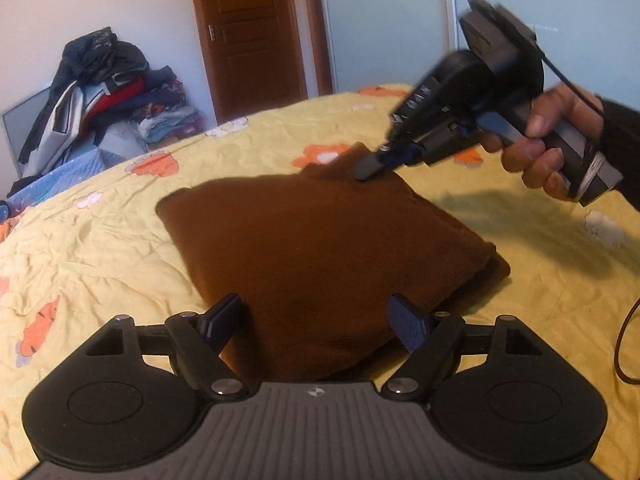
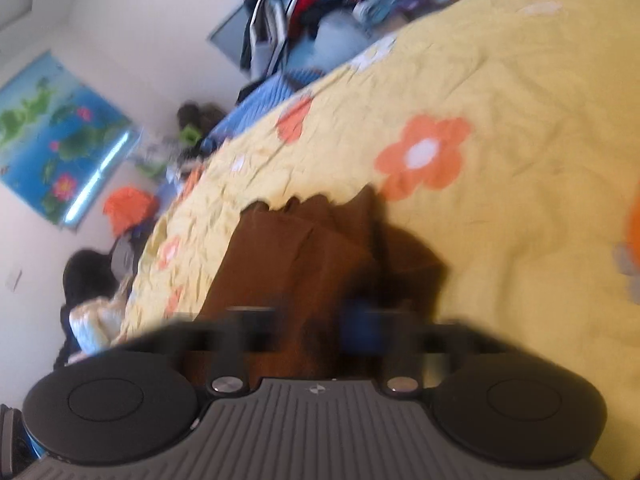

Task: Fold small clothes
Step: 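Release the sweater with both grippers and press the fold flat with the right tool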

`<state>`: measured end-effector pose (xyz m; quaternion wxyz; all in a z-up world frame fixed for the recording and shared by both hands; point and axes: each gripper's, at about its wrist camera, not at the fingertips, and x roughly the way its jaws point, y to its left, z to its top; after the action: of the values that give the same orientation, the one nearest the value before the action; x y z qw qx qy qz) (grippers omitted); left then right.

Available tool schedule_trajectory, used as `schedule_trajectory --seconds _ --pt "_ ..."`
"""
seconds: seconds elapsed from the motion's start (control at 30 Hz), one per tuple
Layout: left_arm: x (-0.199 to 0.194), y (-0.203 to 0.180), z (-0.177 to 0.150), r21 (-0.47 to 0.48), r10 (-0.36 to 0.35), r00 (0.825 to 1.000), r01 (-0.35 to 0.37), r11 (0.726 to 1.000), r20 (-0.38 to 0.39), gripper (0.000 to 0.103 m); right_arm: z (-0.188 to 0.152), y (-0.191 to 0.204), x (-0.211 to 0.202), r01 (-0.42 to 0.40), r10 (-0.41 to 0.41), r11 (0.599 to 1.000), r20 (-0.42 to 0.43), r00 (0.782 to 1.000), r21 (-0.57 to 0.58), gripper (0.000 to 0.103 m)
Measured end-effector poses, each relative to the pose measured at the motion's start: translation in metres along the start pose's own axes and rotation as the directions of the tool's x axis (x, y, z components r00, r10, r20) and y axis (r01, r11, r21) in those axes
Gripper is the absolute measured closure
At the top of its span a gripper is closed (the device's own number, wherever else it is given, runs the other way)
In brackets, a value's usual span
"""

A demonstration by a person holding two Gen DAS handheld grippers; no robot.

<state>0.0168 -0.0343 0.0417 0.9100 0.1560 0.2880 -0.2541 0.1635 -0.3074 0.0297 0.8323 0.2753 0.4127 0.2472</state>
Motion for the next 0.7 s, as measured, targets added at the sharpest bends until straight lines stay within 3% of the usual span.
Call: schedule_trajectory --seconds 0.07,0.13,0.2,0.27,0.3,0.33,0.4,0.47,0.53,0.6,0.67,0.7 --pt "0.003 -0.001 -0.003 -0.014 -0.033 0.999 0.033 0.999 -0.010 0.023 -0.009 0.014 -0.002 0.033 -0.030 0.994 0.027 0.999 -0.103 0.090" --pt "0.006 0.004 -0.006 -0.066 -0.091 0.995 0.090 0.994 -0.027 0.022 -0.013 0.008 -0.012 0.055 -0.048 0.991 0.058 0.997 -0.124 0.092" --pt "0.007 0.008 -0.011 -0.110 -0.143 0.990 0.140 0.984 -0.016 0.019 -0.014 -0.024 -0.016 0.098 -0.094 0.994 0.061 0.994 -0.049 0.093" --pt "0.008 0.006 -0.009 -0.111 -0.136 0.991 0.133 0.985 -0.018 0.018 -0.021 -0.048 -0.016 0.042 -0.045 0.998 0.068 0.997 0.043 0.095" --pt "0.007 0.006 -0.006 -0.108 -0.135 0.991 0.132 0.985 -0.014 0.018 -0.024 -0.047 -0.018 0.034 -0.038 0.998 0.078 0.996 0.054 0.092" --pt "0.001 0.008 -0.004 -0.112 -0.132 0.991 0.132 0.985 0.002 0.018 -0.026 -0.041 -0.023 0.046 -0.050 0.998 0.091 0.995 0.050 0.078" --pt "-0.011 0.011 -0.002 -0.105 -0.110 0.993 0.113 0.988 0.039 0.018 -0.031 -0.019 -0.040 0.087 -0.088 0.996 0.162 0.983 0.012 0.073" --pt "-0.017 0.009 -0.003 -0.050 -0.068 0.997 0.069 0.996 0.032 0.018 -0.040 0.010 -0.056 0.066 -0.048 0.994 0.204 0.978 -0.084 0.070" --pt "-0.009 0.002 -0.006 0.021 -0.020 1.000 0.020 1.000 -0.010 0.018 -0.052 0.038 -0.056 -0.022 0.043 0.987 0.130 0.991 -0.157 0.066" --pt "0.007 -0.003 -0.010 0.041 0.018 0.998 -0.016 0.999 -0.061 0.018 -0.066 0.063 -0.042 -0.055 0.067 0.965 0.038 0.997 -0.258 0.061" --pt "0.016 -0.007 -0.013 0.048 0.041 0.997 -0.038 0.998 -0.071 0.018 -0.078 0.072 -0.020 -0.012 0.000 0.941 -0.037 0.999 -0.338 0.060" --pt "0.016 -0.008 -0.016 0.055 0.051 0.996 -0.047 0.997 -0.068 0.018 -0.081 0.066 -0.009 0.027 -0.054 0.935 -0.066 0.996 -0.353 0.064"
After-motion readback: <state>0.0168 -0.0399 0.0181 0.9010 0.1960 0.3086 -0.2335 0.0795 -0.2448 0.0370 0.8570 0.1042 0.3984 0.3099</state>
